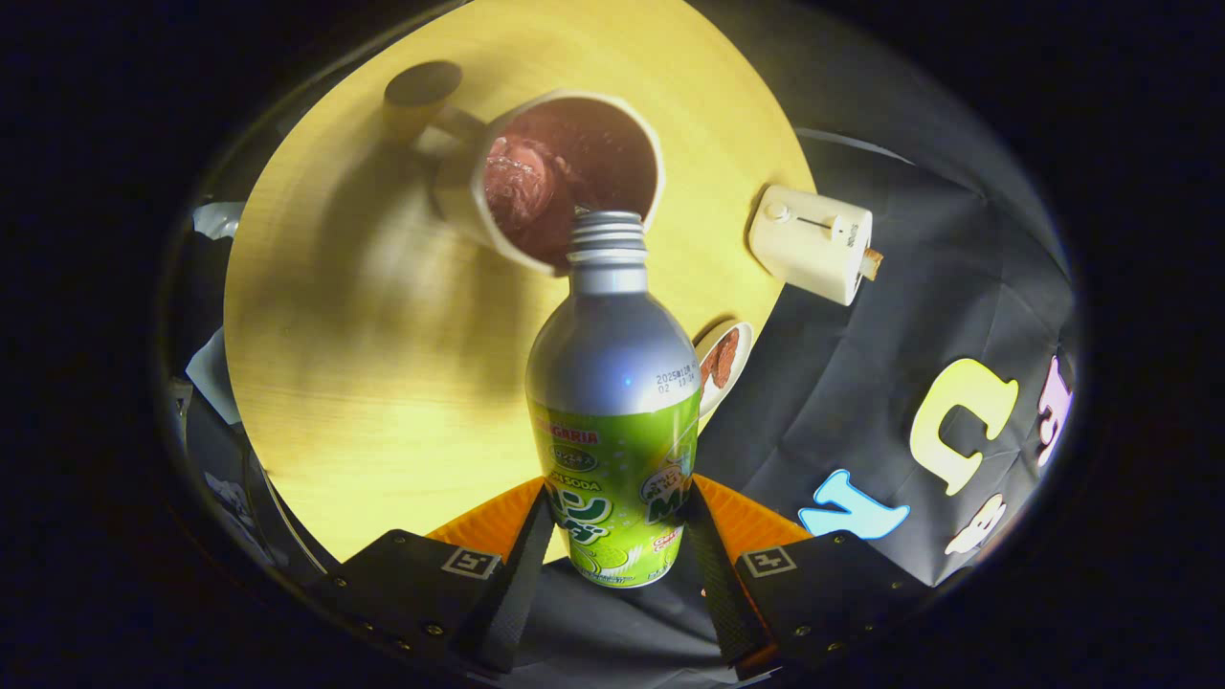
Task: Take the bottle from table, then pour the juice into the cup, finally place the bottle on the coaster
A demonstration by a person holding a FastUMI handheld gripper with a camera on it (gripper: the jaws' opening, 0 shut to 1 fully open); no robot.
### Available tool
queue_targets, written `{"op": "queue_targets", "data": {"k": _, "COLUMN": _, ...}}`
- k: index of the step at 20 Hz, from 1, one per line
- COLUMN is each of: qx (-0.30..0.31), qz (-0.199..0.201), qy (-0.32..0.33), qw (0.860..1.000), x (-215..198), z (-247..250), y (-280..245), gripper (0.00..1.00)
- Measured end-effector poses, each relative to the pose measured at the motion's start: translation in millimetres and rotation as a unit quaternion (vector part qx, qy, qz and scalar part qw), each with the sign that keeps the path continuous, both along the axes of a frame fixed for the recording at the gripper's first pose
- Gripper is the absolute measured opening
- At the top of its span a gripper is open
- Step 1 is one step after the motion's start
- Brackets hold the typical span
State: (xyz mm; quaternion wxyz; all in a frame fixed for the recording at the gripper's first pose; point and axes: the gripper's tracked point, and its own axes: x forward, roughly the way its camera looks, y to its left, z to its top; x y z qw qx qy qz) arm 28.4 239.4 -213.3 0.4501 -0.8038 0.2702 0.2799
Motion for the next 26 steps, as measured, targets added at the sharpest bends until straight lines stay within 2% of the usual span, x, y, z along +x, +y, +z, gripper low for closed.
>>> {"op": "queue_targets", "data": {"k": 4, "qx": -0.011, "qz": 0.026, "qy": -0.003, "qw": 1.0, "x": 1, "z": 7, "y": 5, "gripper": 0.77}}
{"op": "queue_targets", "data": {"k": 12, "qx": -0.027, "qz": 0.049, "qy": -0.005, "qw": 0.998, "x": -2, "z": 15, "y": 10, "gripper": 0.77}}
{"op": "queue_targets", "data": {"k": 26, "qx": -0.055, "qz": 0.068, "qy": -0.014, "qw": 0.996, "x": -1, "z": 31, "y": 8, "gripper": 0.76}}
